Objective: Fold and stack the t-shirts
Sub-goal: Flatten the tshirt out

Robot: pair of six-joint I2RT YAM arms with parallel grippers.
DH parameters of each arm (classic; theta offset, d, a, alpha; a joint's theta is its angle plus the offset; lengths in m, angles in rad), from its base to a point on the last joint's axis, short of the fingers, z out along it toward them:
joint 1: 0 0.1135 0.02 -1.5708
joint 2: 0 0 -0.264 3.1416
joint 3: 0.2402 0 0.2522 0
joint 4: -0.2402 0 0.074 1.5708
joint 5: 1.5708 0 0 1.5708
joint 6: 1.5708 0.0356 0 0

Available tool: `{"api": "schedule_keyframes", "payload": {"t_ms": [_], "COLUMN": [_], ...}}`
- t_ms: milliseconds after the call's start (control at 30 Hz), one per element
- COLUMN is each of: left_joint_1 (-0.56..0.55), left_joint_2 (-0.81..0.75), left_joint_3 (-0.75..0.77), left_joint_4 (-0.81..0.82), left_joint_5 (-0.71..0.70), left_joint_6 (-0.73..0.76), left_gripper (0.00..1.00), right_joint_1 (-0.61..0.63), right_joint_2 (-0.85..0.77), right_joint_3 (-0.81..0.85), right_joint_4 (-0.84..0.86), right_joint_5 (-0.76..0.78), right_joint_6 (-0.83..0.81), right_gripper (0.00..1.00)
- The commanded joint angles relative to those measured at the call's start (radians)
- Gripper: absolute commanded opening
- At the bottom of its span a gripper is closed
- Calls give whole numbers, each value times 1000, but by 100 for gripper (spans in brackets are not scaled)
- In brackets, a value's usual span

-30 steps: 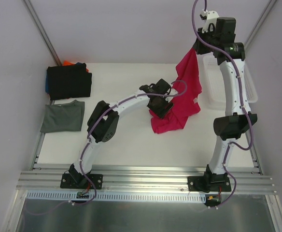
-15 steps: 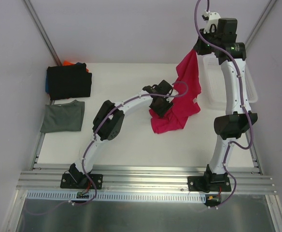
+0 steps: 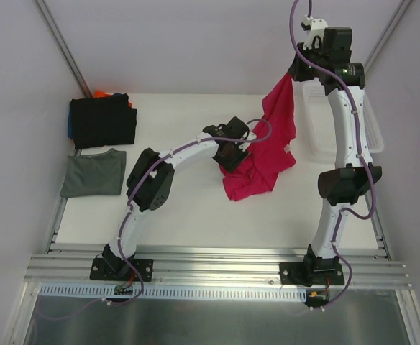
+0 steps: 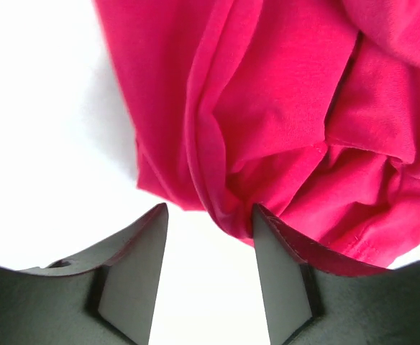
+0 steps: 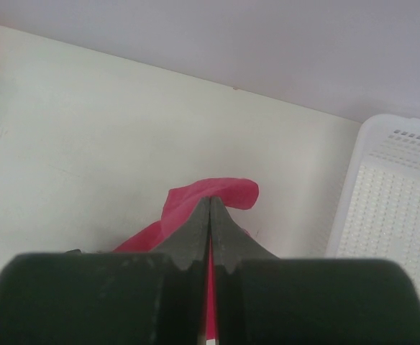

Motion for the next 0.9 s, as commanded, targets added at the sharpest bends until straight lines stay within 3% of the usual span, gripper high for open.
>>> {"api": "schedule_keyframes", "payload": {"t_ms": [0, 267, 567, 667, 767, 867], "left_joint_1": [9, 4, -13, -14, -16, -16], "left_joint_2": [-86, -79, -88, -82, -74, -67], "left_joint_3": [-16, -22, -26, -27, -30, -35], "left_joint_4": [-17, -15, -23, -20, -20, -20], "left_joint_5": [-32, -22, -22, 3, 6, 9], "left_joint_6": [-8, -9, -31, -35, -40, -41], "left_gripper": [46, 34, 51, 51, 43, 26], "right_joint_1": [-6, -6, -12, -11, -11, -12], "right_joint_2": [-4, -13, -10, -2, 0, -2], "right_joint_3": [58, 57, 55, 58, 58, 57], "right_joint_4": [28, 23, 20, 23, 23, 22], "right_joint_5": [-16, -13, -19, -21, -22, -22], "right_joint_6": [15, 9, 12, 16, 20, 18], "right_gripper": [1, 1, 0, 1, 1, 1]}}
